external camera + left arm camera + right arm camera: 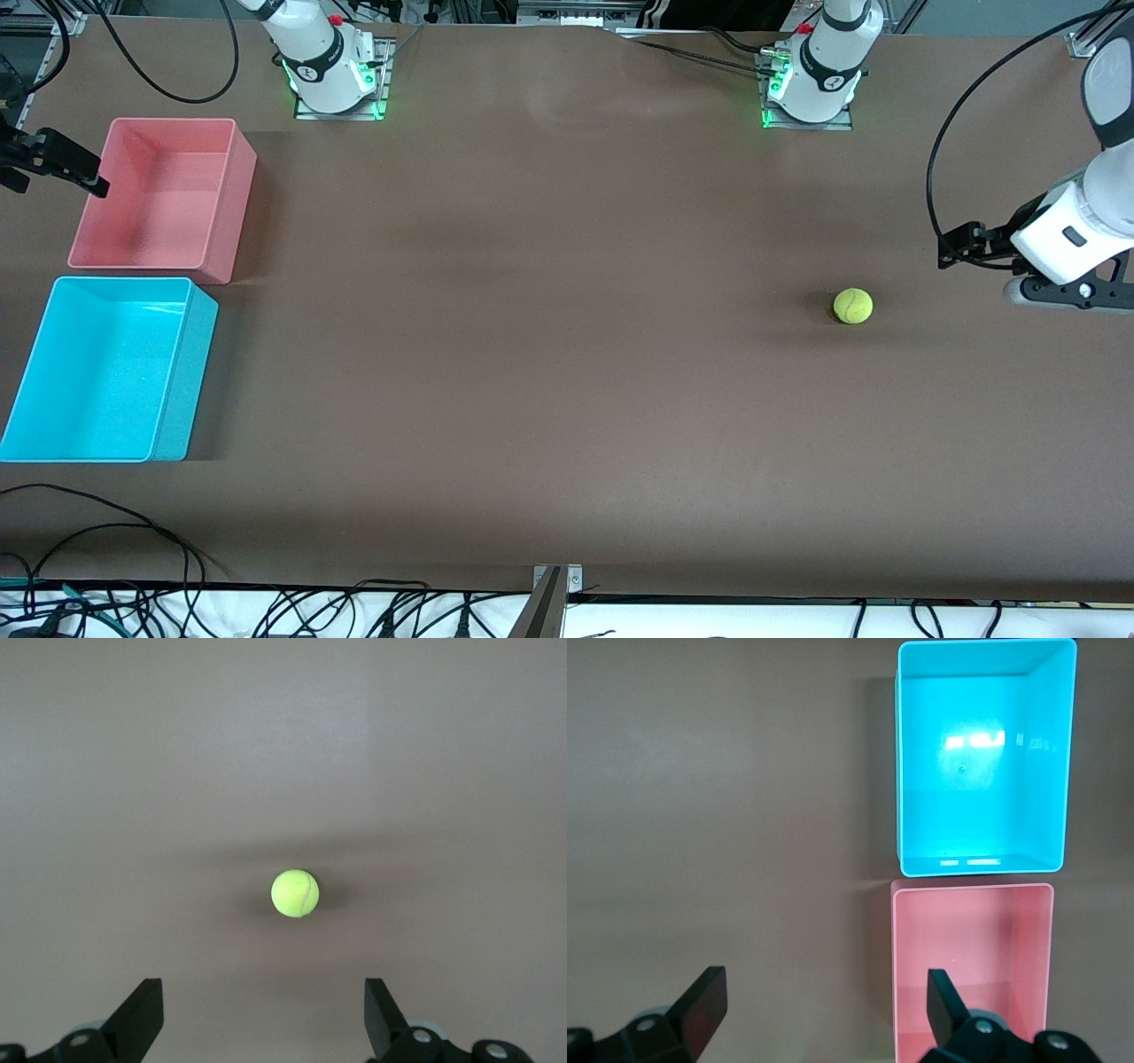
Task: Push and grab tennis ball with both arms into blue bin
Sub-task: 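Move the left gripper down beside the yellow tennis ball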
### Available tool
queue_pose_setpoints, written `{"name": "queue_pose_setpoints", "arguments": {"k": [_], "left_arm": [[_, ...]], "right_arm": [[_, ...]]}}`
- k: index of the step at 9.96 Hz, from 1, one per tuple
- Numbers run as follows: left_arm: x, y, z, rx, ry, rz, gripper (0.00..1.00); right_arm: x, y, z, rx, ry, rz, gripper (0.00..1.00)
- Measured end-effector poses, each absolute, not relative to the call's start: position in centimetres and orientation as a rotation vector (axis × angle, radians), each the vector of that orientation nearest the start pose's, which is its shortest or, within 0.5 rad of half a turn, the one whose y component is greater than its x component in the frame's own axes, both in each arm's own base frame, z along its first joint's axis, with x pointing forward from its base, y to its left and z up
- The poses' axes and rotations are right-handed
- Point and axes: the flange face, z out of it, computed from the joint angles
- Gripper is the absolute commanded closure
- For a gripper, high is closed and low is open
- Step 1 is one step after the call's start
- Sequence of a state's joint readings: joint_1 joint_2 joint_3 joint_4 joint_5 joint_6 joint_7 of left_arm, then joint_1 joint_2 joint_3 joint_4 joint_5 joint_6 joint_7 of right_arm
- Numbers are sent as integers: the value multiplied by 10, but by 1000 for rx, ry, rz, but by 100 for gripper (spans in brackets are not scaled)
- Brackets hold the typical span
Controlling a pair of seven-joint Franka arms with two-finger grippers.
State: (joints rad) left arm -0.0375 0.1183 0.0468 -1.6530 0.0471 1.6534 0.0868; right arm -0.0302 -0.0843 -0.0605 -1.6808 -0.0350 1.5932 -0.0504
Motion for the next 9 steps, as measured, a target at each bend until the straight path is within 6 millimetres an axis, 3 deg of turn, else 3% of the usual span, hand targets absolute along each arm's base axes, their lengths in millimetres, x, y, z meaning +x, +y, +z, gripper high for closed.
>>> {"name": "queue_pose_setpoints", "arguments": {"k": [9], "left_arm": [[579,26,426,-3093,100,143,0]], "right_arm": [[527,-53,620,-3170,63,9,0]]}}
